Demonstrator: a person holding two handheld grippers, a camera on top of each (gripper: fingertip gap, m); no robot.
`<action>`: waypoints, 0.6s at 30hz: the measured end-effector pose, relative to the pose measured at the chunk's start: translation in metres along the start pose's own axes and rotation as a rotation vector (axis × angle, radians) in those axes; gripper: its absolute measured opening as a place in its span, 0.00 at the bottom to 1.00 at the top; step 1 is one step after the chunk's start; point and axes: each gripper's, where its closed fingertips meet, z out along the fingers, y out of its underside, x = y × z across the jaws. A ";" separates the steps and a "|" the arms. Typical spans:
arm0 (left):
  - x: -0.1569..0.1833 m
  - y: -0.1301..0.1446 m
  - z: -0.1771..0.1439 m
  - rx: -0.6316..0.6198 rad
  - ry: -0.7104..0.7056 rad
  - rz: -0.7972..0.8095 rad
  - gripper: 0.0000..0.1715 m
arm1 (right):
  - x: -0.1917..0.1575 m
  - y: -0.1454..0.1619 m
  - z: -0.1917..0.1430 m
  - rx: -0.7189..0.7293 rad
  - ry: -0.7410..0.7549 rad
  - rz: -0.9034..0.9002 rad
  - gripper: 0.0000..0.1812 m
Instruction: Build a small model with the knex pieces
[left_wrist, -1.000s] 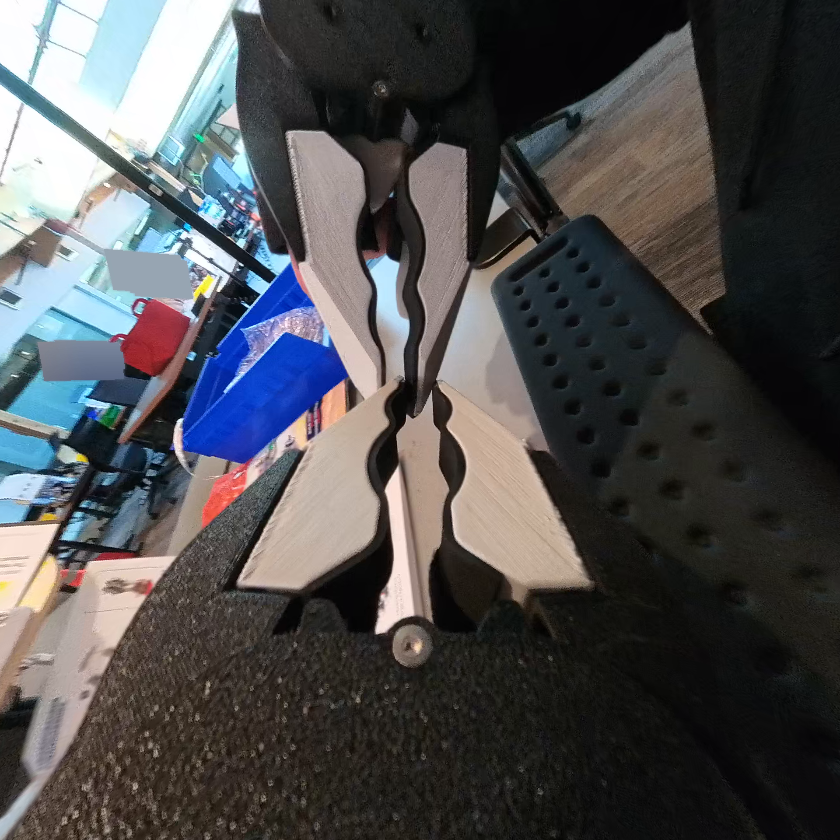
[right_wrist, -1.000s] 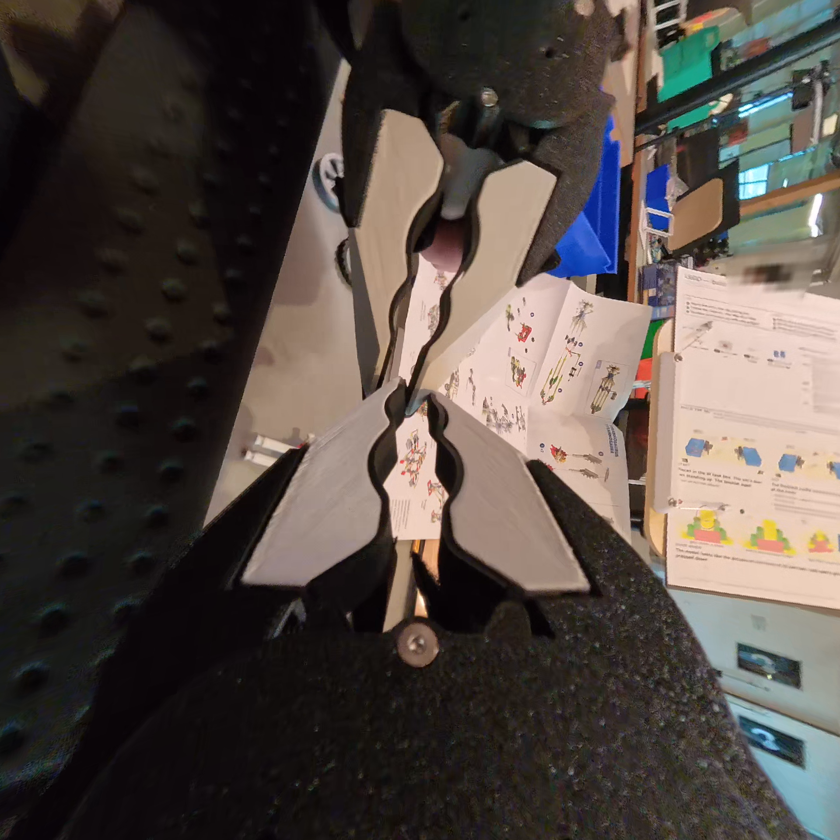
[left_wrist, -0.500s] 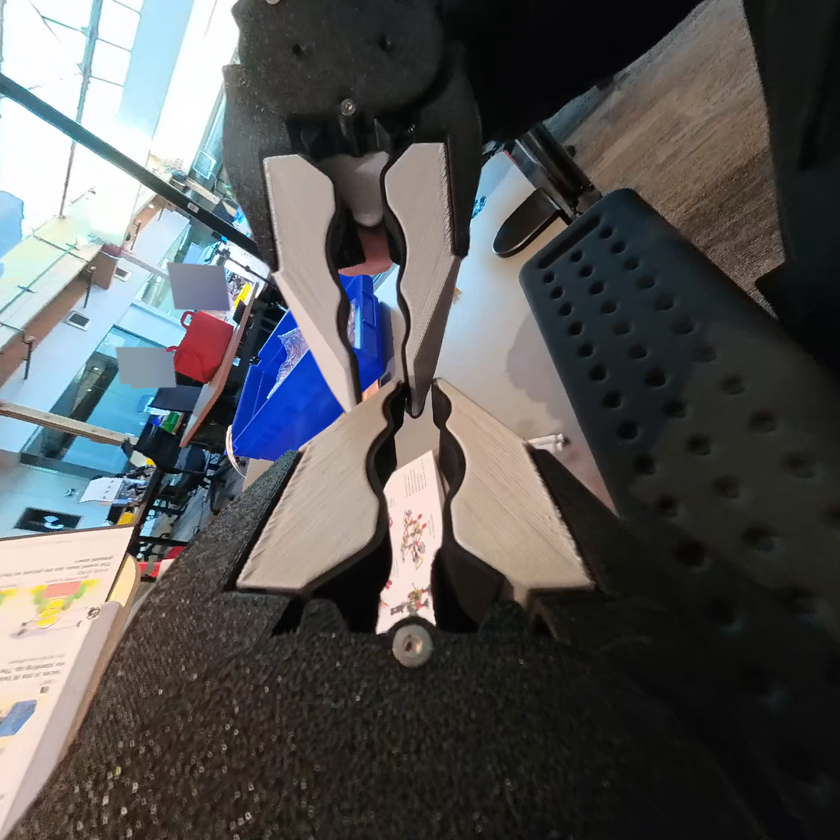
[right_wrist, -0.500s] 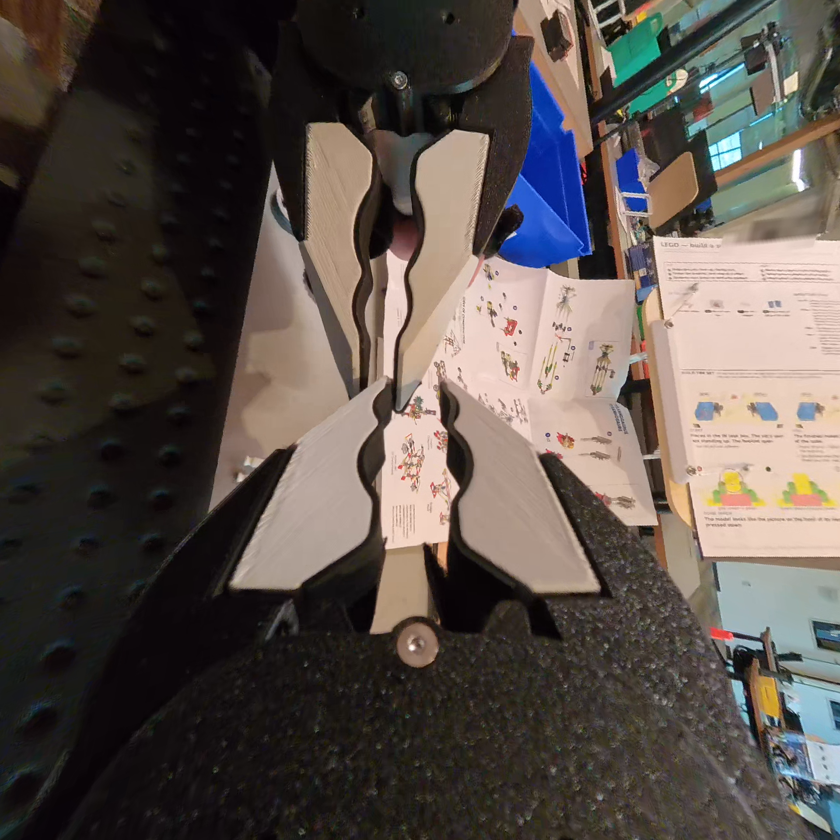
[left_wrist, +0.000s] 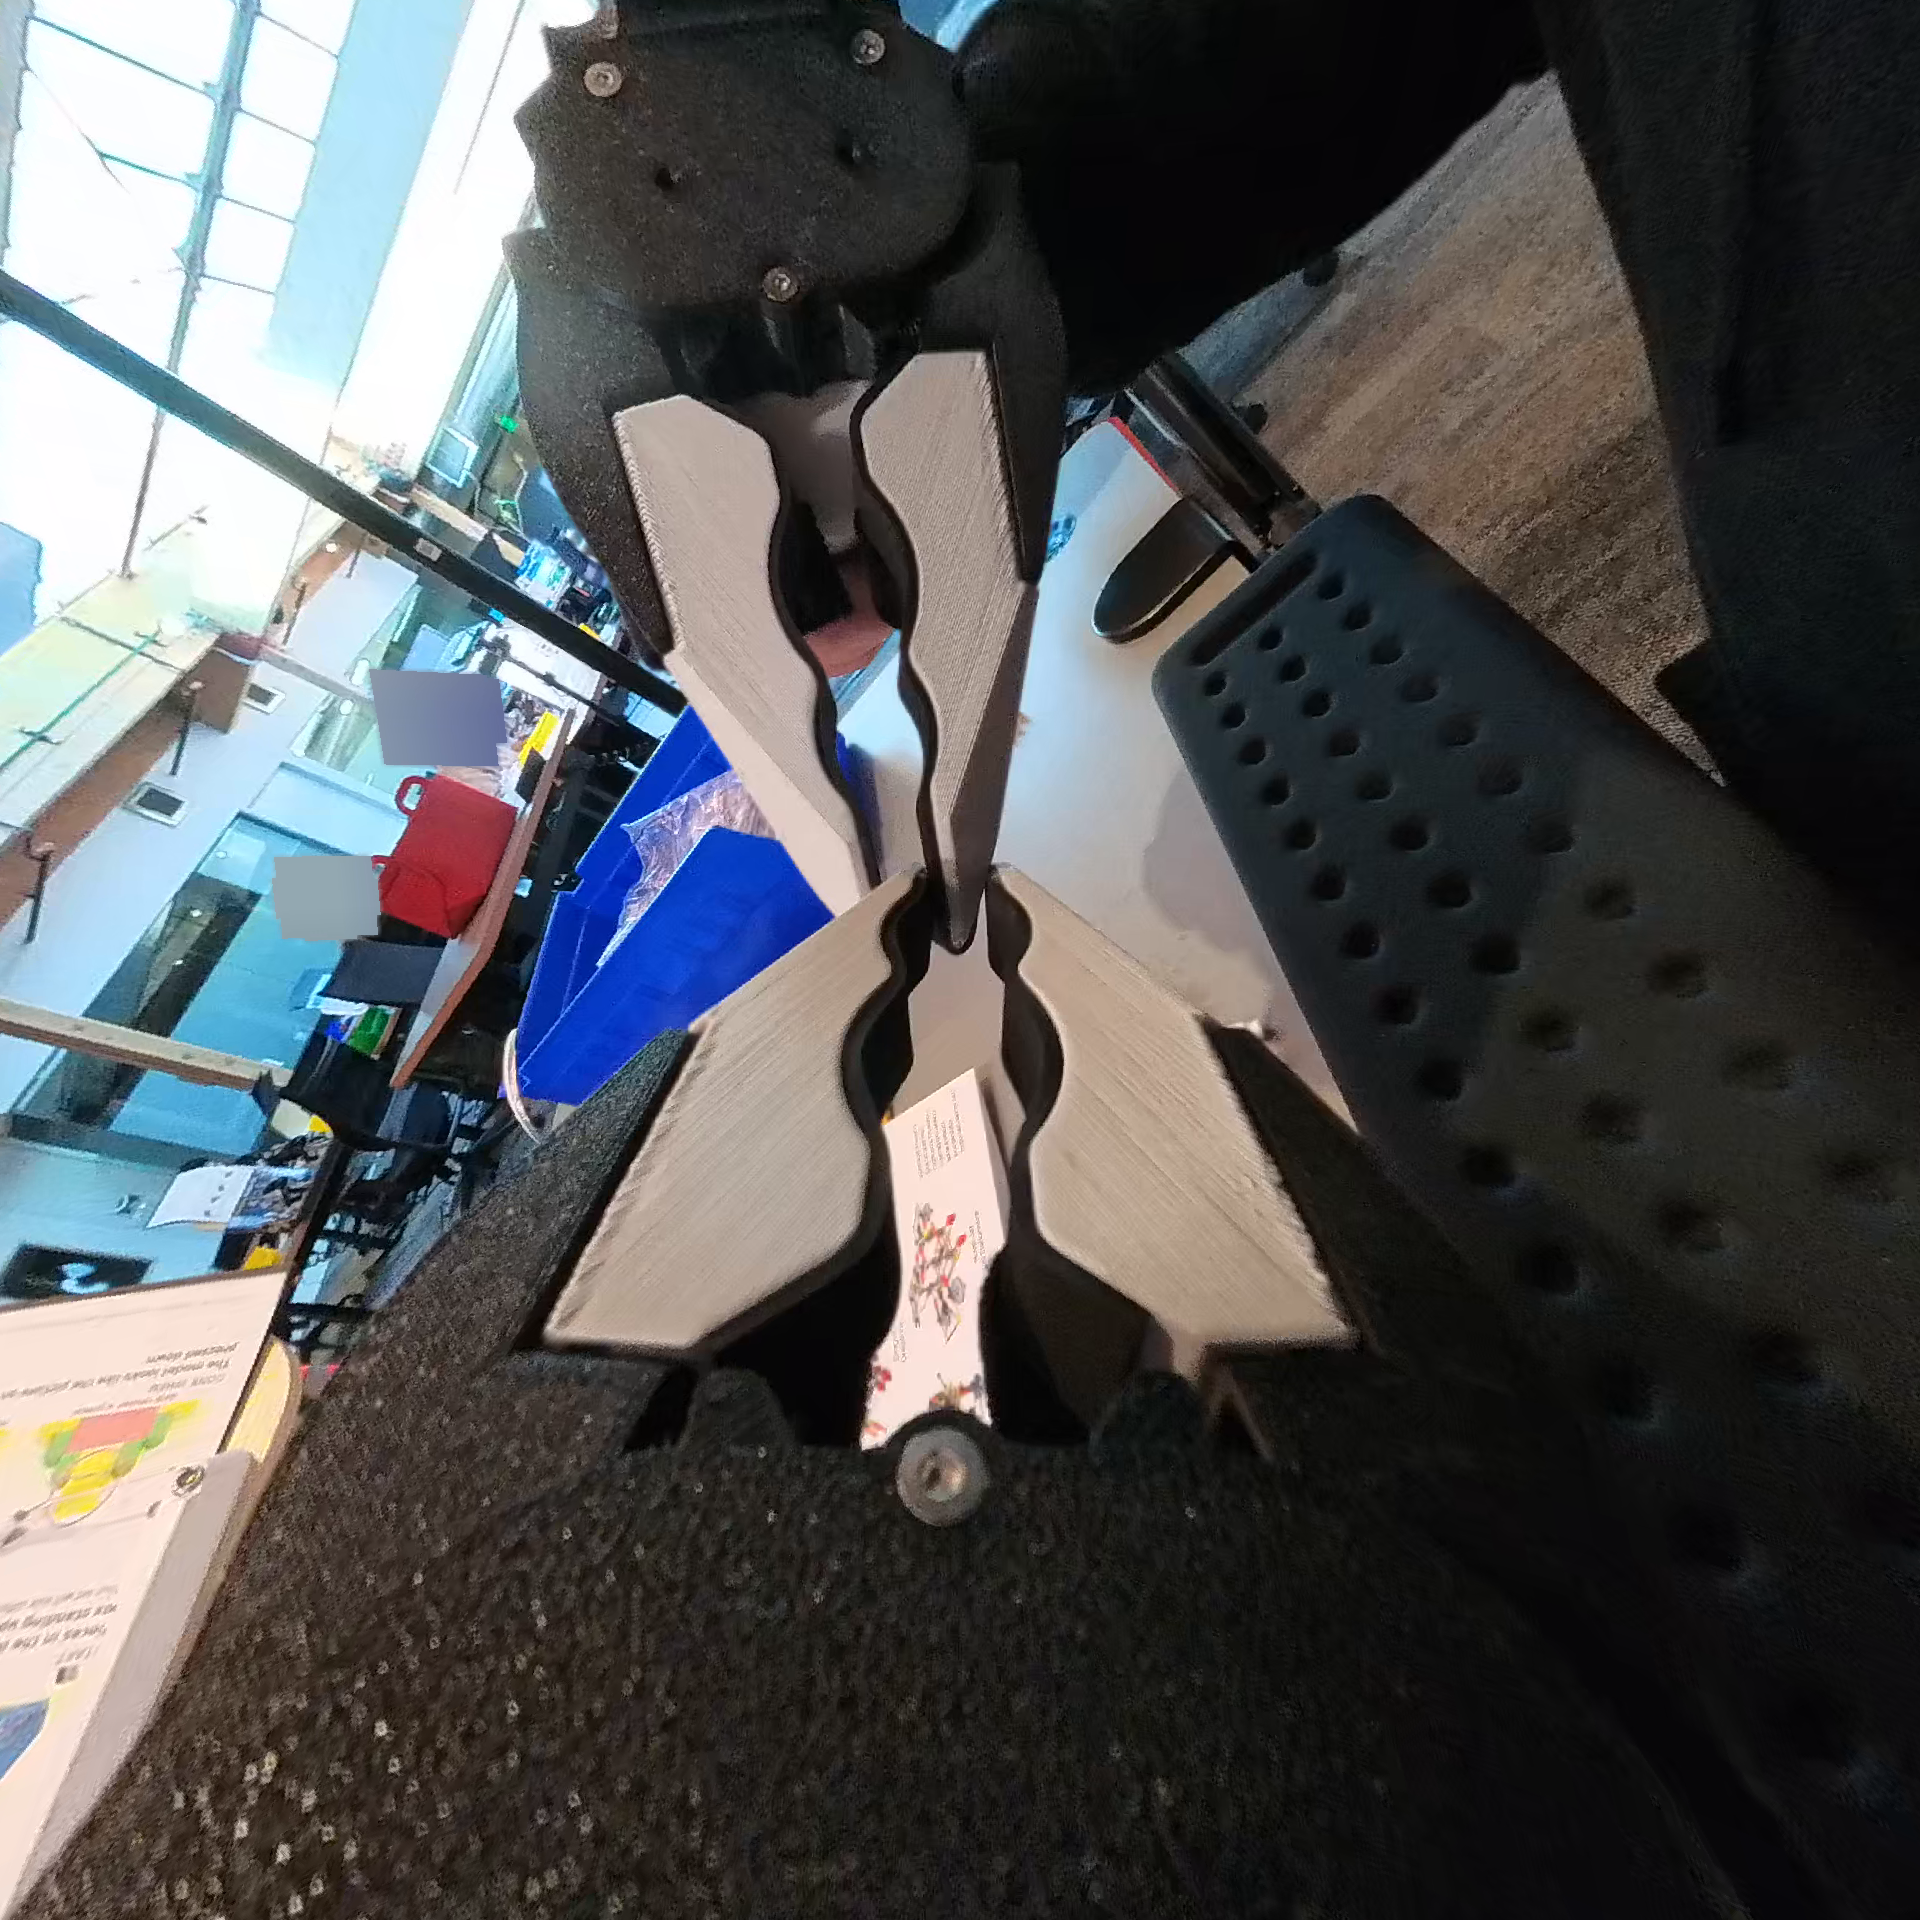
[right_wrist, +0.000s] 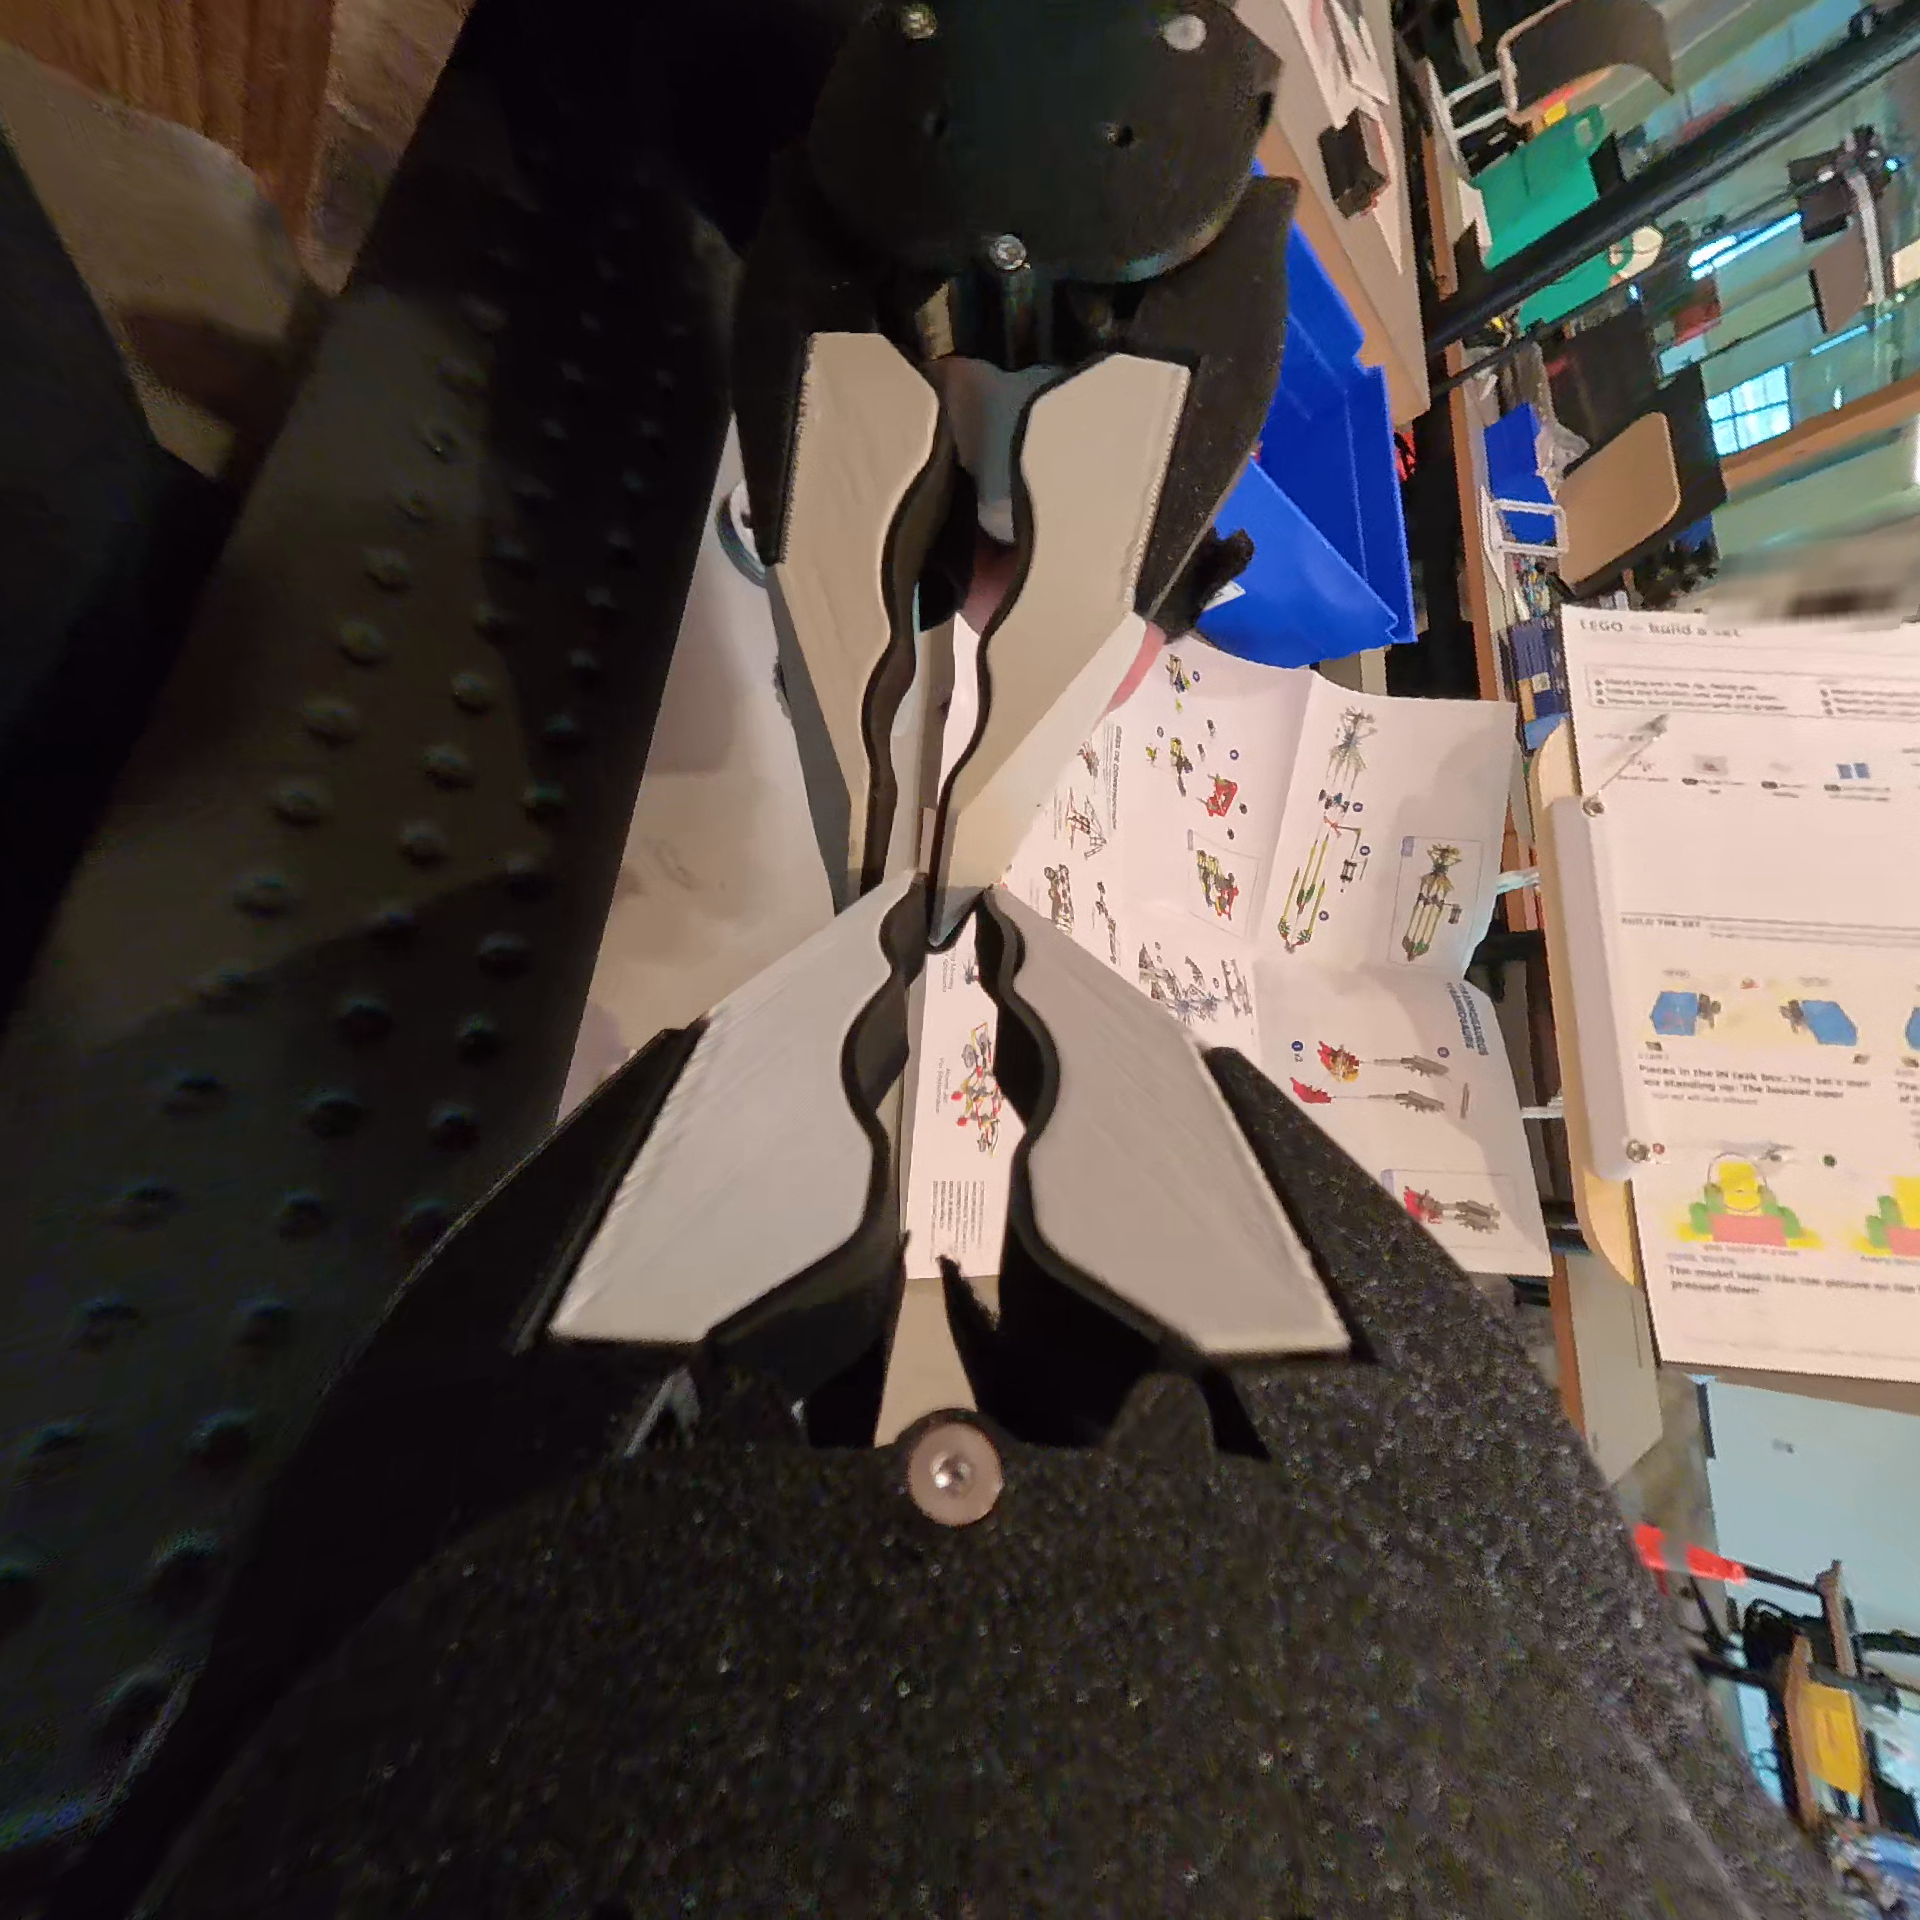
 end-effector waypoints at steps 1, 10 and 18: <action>0.001 0.000 0.000 -0.003 0.010 0.003 0.03 | -0.002 0.000 0.000 -0.008 -0.017 -0.019 0.02; 0.006 0.011 0.004 -0.018 0.054 -0.020 0.03 | -0.004 0.013 0.009 -0.037 -0.101 -0.049 0.03; -0.005 0.028 0.002 -0.061 -0.018 -0.080 0.04 | 0.013 0.036 -0.003 -0.040 -0.021 0.162 0.19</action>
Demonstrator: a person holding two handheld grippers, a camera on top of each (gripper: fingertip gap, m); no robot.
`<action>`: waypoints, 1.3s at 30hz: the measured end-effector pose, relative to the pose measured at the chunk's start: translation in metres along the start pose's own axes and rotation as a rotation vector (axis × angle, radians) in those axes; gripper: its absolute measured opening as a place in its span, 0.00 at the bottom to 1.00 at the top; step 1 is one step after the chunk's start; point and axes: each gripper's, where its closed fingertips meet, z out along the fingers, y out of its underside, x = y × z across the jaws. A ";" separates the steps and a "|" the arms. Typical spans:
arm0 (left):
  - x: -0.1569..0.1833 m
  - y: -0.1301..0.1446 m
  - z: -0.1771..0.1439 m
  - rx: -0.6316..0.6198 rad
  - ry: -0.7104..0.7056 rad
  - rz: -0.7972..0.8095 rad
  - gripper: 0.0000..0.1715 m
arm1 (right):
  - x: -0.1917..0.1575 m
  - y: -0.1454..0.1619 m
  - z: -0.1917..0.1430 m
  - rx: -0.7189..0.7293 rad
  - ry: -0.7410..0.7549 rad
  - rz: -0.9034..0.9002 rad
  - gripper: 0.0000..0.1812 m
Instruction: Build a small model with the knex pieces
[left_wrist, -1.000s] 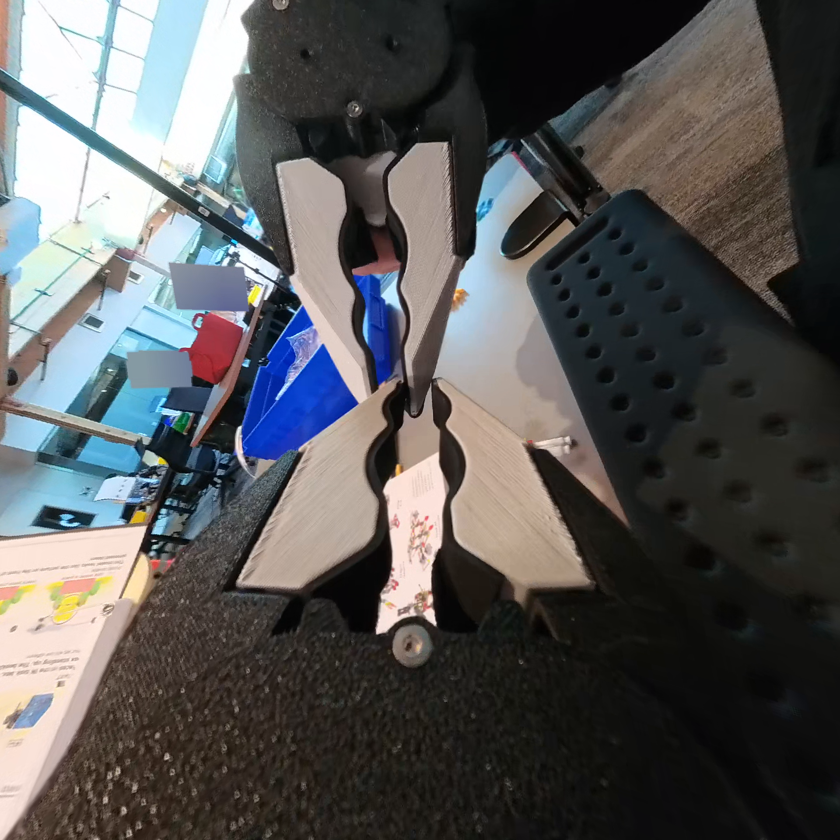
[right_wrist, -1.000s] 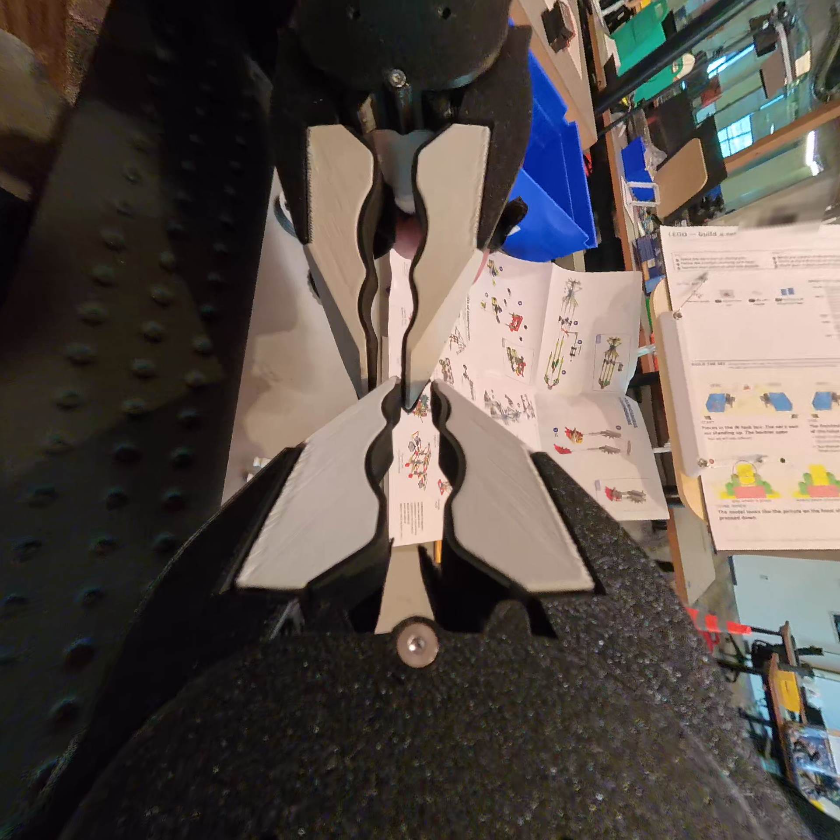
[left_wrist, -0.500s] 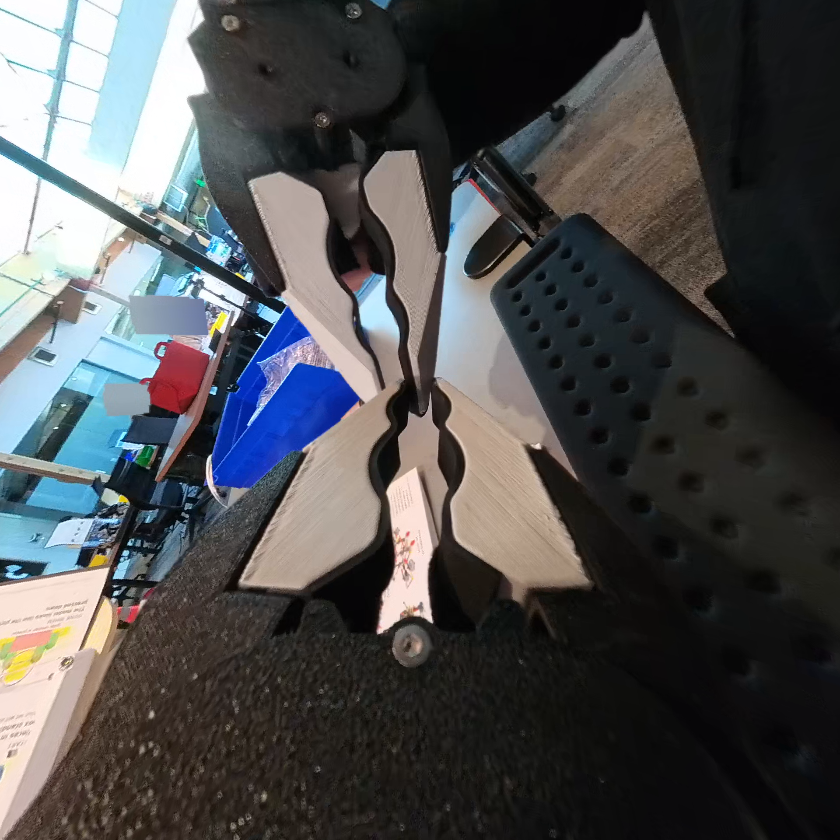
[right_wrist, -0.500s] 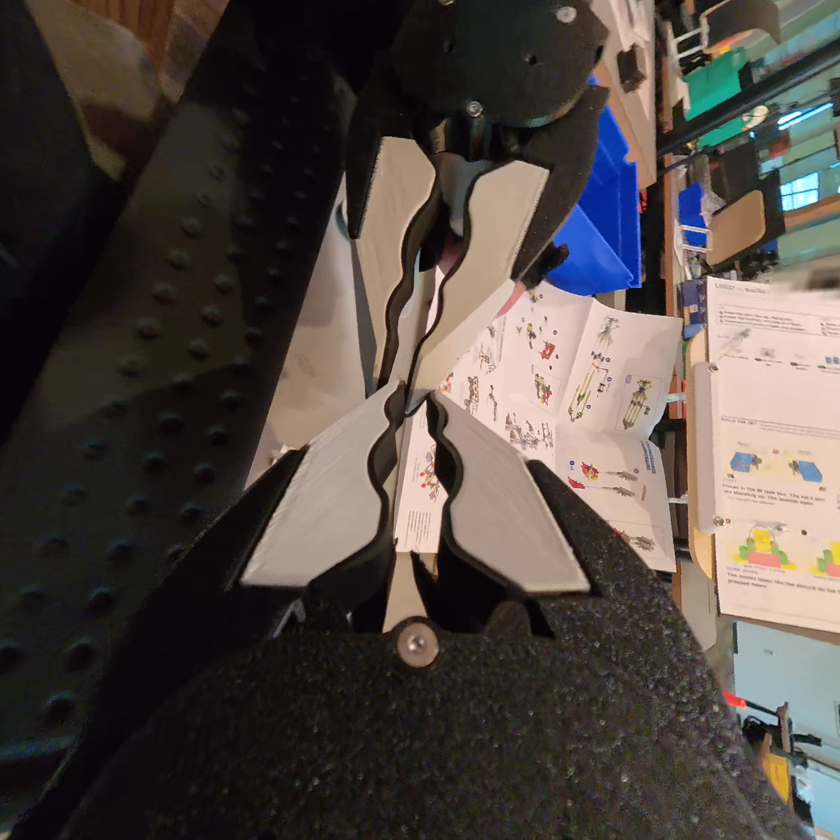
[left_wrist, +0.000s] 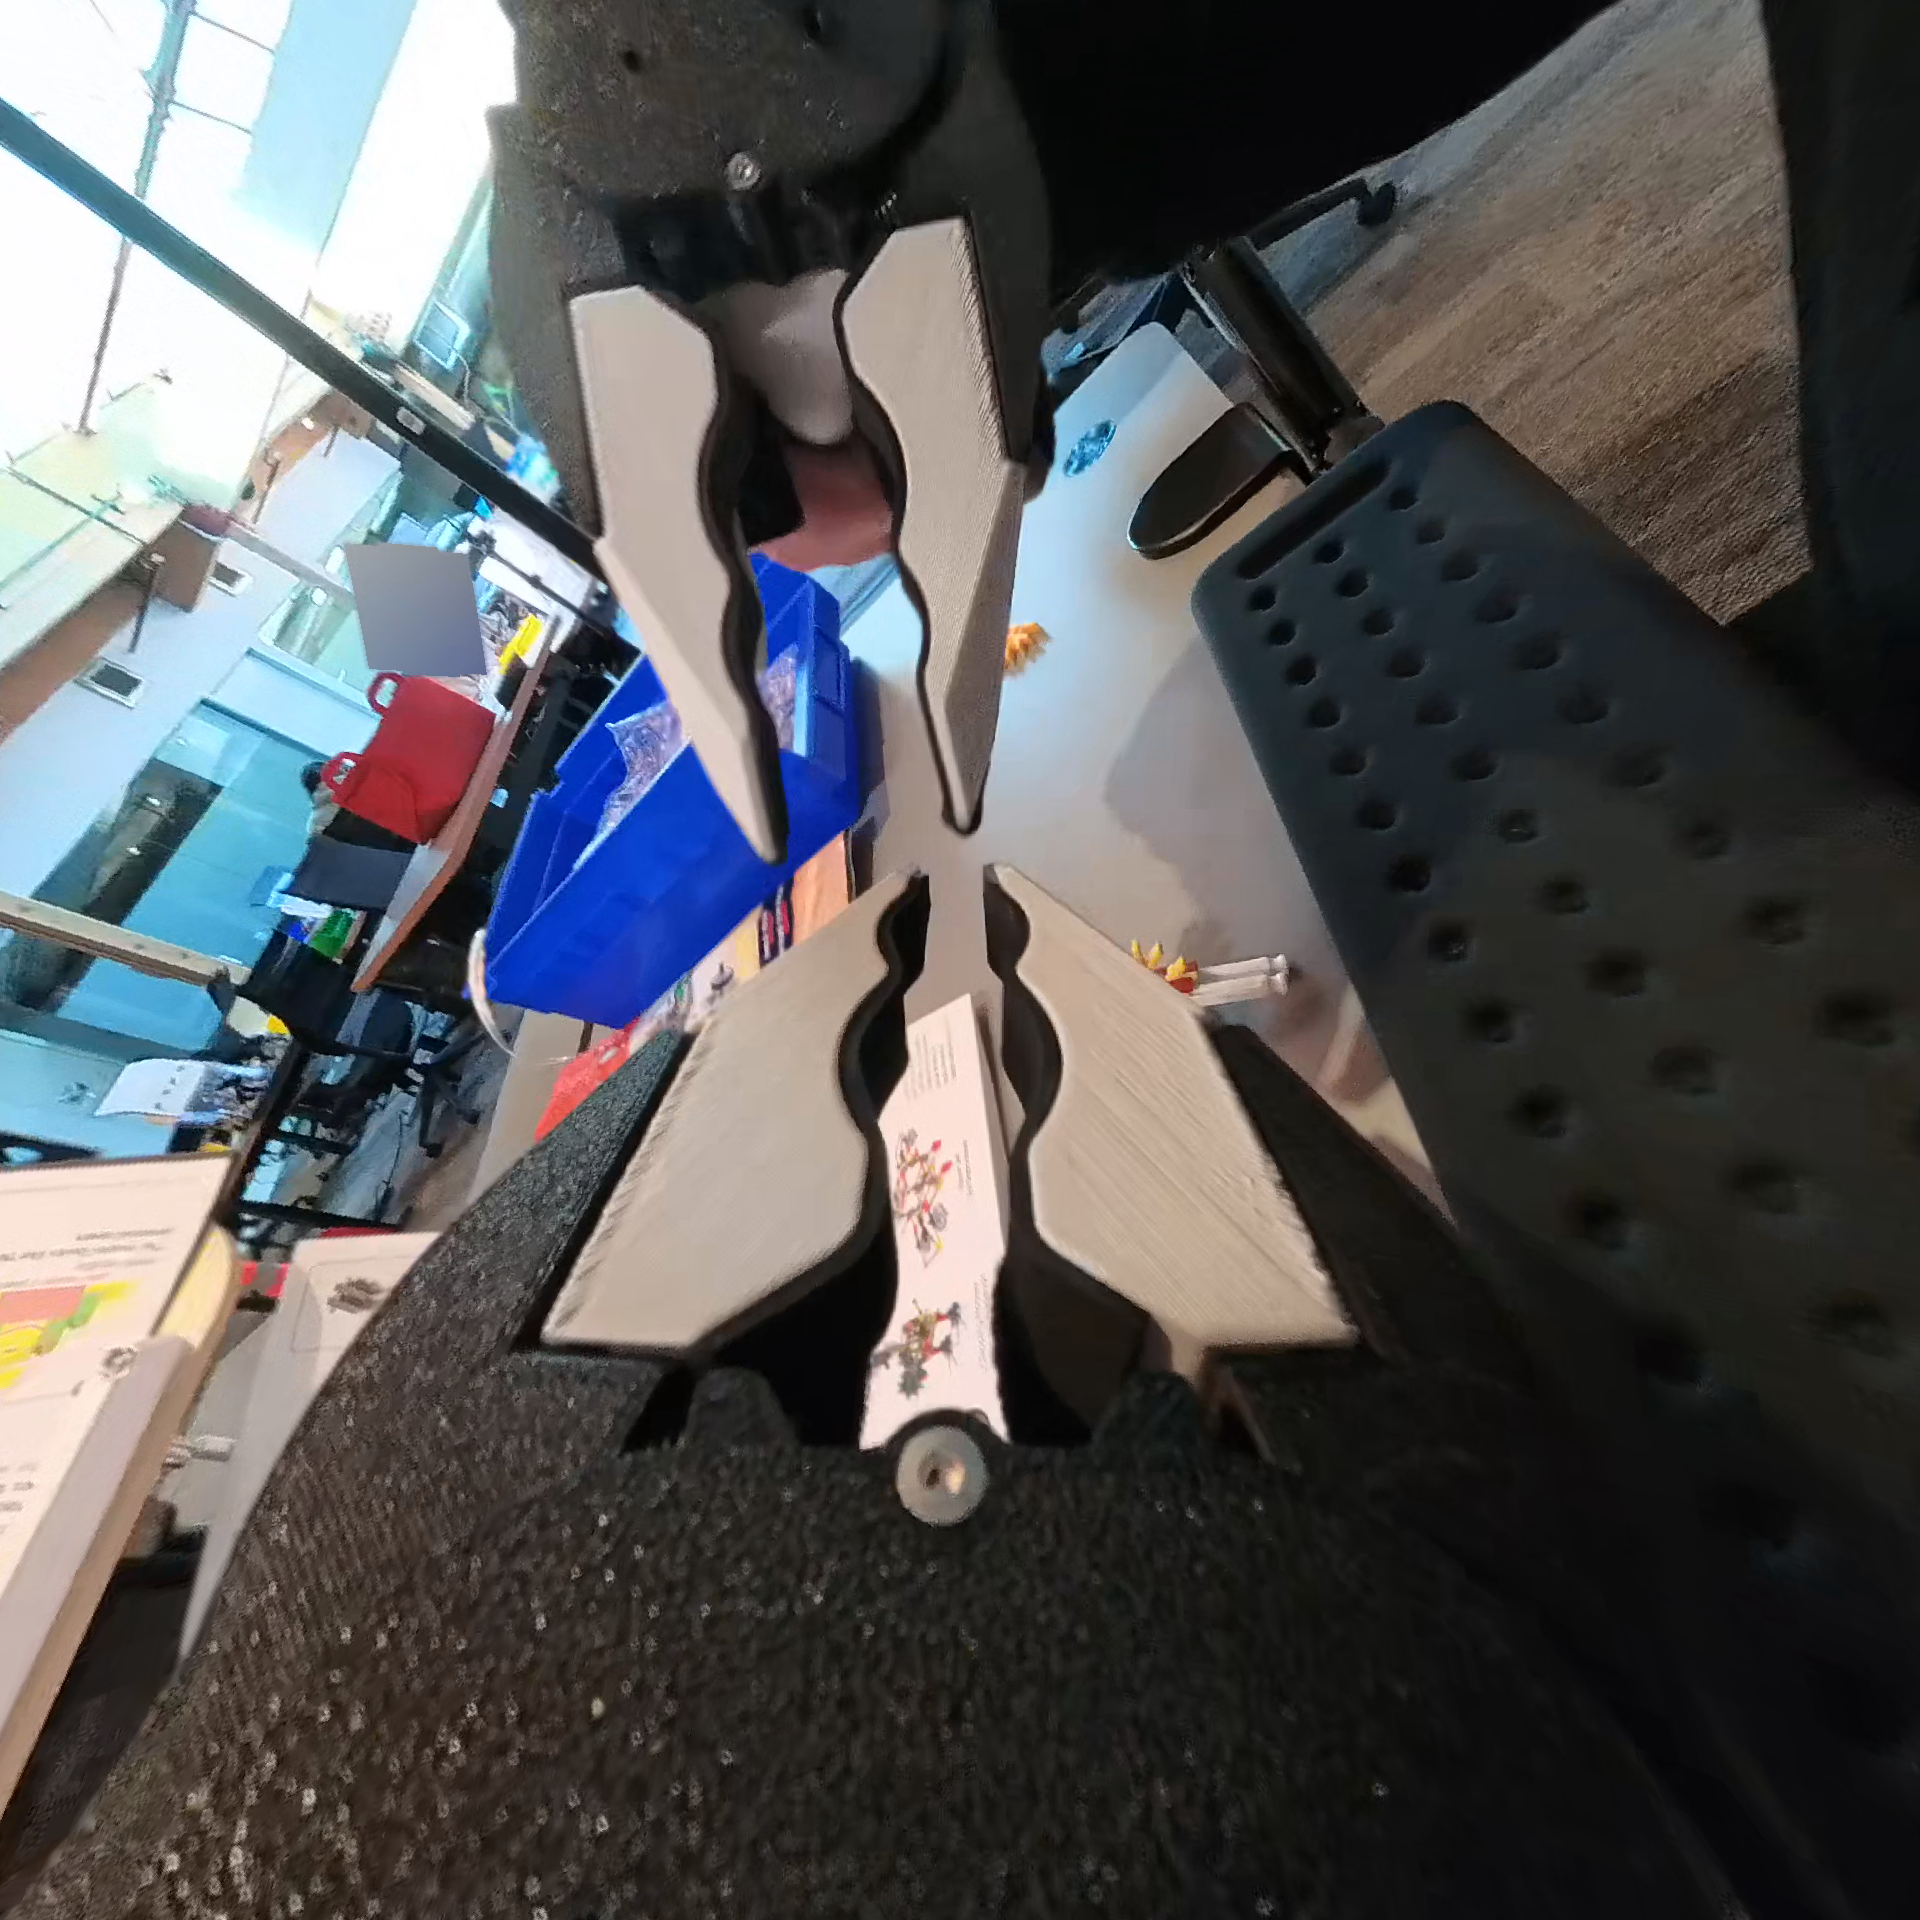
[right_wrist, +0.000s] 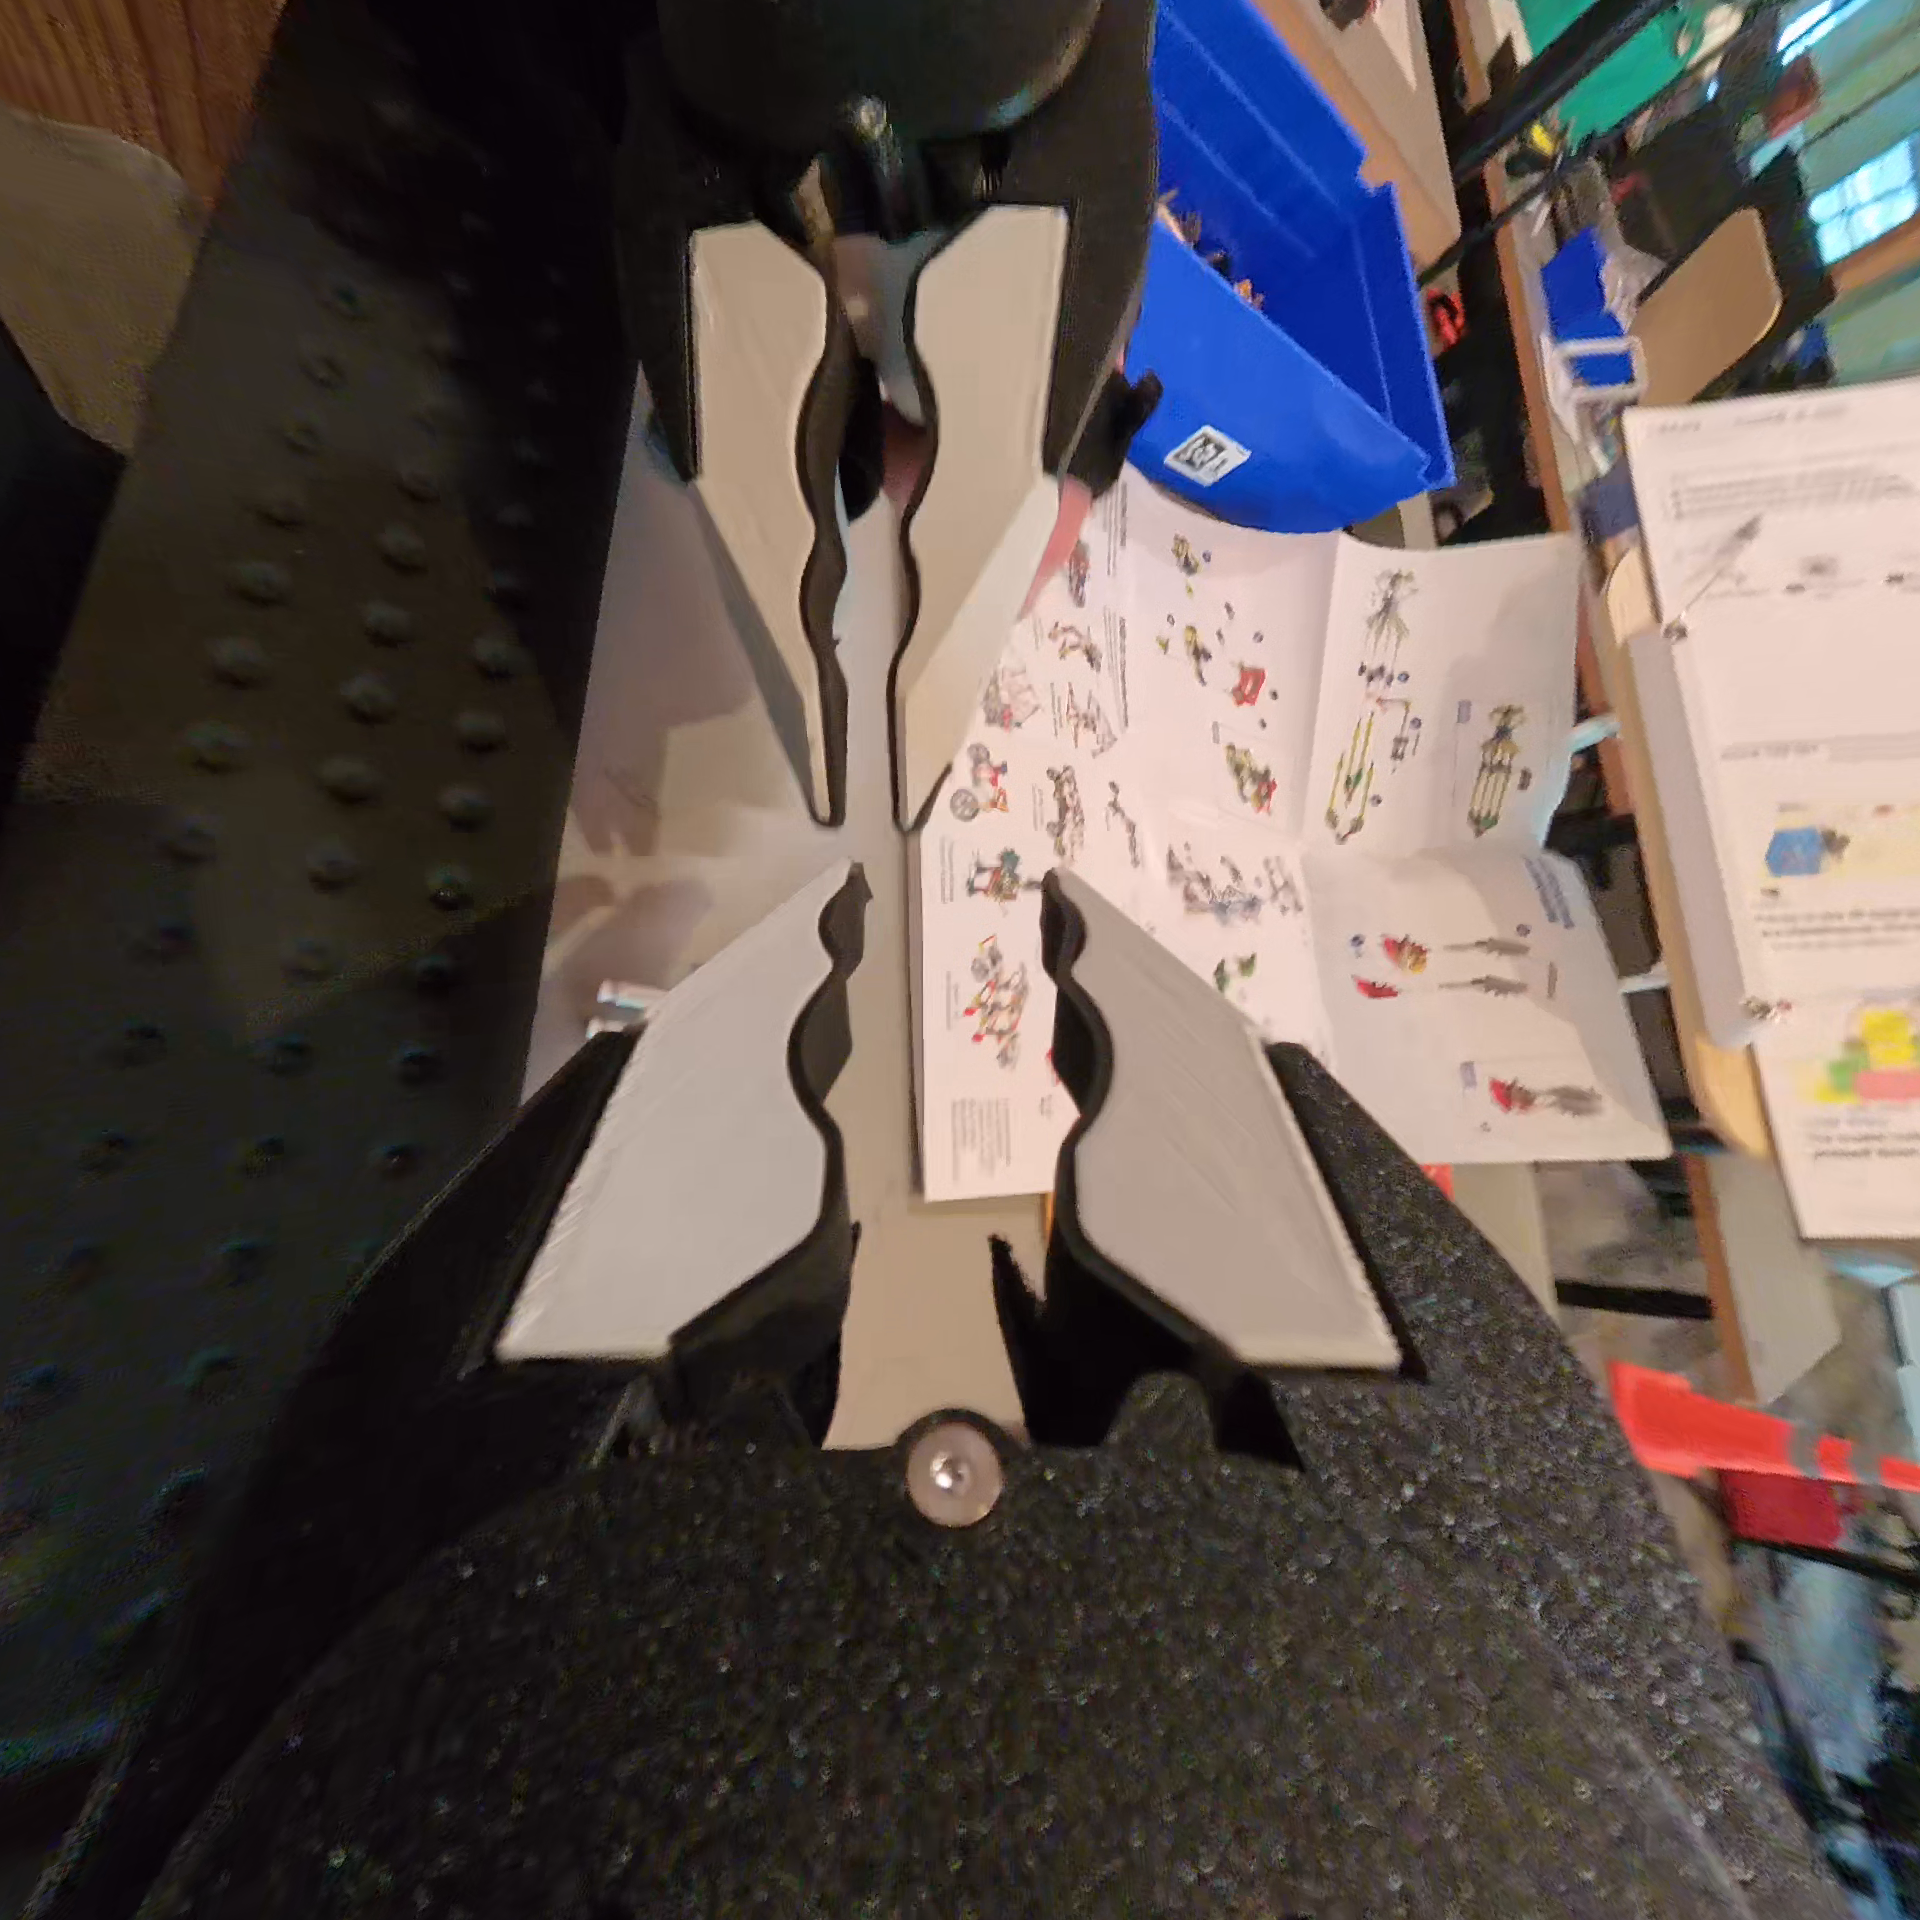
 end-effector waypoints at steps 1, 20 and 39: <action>0.000 0.003 -0.001 -0.016 0.008 -0.021 0.04 | -0.003 0.006 -0.002 -0.010 -0.015 0.026 0.19; 0.055 0.069 0.030 -0.348 0.196 -0.256 0.10 | -0.051 0.068 0.044 -0.152 -0.257 0.273 0.10; 0.069 0.084 0.037 -0.388 0.233 -0.316 0.02 | -0.059 0.061 0.057 -0.180 -0.426 0.283 0.05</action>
